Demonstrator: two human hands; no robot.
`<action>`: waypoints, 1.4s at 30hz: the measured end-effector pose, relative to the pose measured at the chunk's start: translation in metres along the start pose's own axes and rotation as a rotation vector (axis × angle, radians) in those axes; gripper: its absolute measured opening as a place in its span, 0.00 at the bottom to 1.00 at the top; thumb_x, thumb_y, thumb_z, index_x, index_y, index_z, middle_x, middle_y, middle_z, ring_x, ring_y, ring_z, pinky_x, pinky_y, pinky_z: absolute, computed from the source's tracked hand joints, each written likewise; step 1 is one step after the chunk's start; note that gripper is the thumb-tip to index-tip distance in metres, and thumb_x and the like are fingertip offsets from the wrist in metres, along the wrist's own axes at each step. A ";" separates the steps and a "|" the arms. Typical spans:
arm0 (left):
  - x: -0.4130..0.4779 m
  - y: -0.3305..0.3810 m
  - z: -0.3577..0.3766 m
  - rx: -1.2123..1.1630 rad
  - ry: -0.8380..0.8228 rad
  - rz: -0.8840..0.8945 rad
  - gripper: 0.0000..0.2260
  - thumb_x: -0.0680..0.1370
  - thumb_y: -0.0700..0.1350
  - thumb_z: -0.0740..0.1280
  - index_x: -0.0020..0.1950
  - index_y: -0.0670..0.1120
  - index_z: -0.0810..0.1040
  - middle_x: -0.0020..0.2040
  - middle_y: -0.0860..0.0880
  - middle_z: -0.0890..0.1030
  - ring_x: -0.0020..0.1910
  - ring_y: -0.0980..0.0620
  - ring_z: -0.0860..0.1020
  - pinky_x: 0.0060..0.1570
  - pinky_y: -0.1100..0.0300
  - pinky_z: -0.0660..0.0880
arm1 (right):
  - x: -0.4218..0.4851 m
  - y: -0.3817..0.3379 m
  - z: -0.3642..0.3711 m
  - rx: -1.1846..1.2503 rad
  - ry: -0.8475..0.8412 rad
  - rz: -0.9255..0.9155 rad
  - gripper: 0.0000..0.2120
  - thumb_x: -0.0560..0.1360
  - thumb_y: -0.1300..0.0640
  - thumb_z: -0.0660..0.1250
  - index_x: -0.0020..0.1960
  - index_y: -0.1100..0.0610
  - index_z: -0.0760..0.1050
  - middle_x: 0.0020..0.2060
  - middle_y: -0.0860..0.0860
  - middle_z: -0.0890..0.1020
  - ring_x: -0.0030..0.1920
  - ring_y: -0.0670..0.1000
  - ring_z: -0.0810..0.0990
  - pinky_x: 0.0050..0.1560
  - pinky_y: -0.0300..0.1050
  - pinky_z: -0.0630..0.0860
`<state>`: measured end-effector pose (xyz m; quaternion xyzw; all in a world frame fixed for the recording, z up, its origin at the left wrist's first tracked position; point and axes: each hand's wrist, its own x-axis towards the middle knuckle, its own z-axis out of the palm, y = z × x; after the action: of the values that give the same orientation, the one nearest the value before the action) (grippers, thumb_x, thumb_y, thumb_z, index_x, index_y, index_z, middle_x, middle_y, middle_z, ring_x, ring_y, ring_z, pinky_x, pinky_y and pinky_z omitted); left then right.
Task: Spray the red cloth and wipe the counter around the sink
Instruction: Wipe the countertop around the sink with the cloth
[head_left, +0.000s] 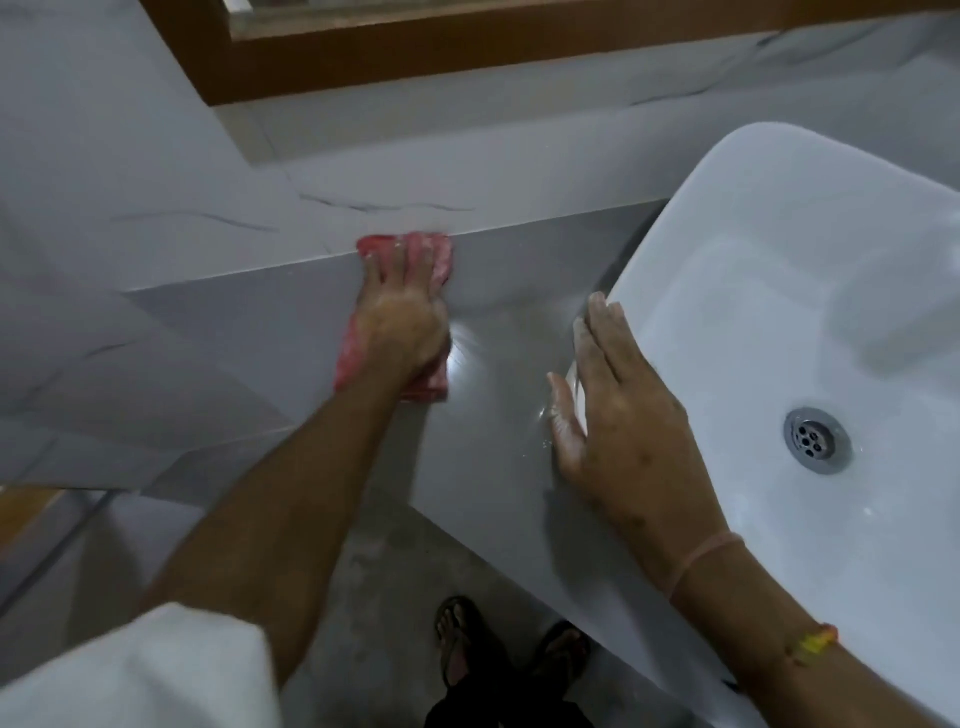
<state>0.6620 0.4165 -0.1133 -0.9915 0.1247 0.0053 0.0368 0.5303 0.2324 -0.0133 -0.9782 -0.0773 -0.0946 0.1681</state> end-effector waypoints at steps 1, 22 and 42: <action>0.006 0.015 -0.002 -0.031 0.003 -0.026 0.27 0.77 0.44 0.44 0.77 0.41 0.49 0.76 0.37 0.59 0.72 0.34 0.59 0.72 0.38 0.55 | -0.001 0.000 0.000 -0.002 -0.001 -0.001 0.24 0.75 0.59 0.66 0.65 0.73 0.69 0.66 0.69 0.71 0.68 0.65 0.70 0.67 0.54 0.66; 0.044 0.079 0.004 -0.099 -0.056 0.171 0.25 0.81 0.50 0.54 0.77 0.47 0.55 0.79 0.45 0.58 0.77 0.40 0.54 0.75 0.45 0.54 | 0.001 0.001 0.001 -0.028 0.052 0.010 0.23 0.78 0.54 0.57 0.64 0.70 0.72 0.65 0.65 0.75 0.66 0.61 0.73 0.60 0.55 0.77; -0.031 0.046 -0.051 -0.955 -0.574 -0.452 0.22 0.70 0.54 0.68 0.56 0.39 0.76 0.54 0.42 0.81 0.53 0.41 0.80 0.55 0.50 0.79 | -0.118 -0.086 0.047 0.193 0.152 0.347 0.16 0.72 0.57 0.66 0.58 0.58 0.77 0.49 0.53 0.81 0.48 0.53 0.78 0.51 0.46 0.74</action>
<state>0.6210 0.3759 -0.0647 -0.8593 -0.1202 0.3204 -0.3802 0.4077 0.3150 -0.0543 -0.9462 0.0965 -0.1296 0.2802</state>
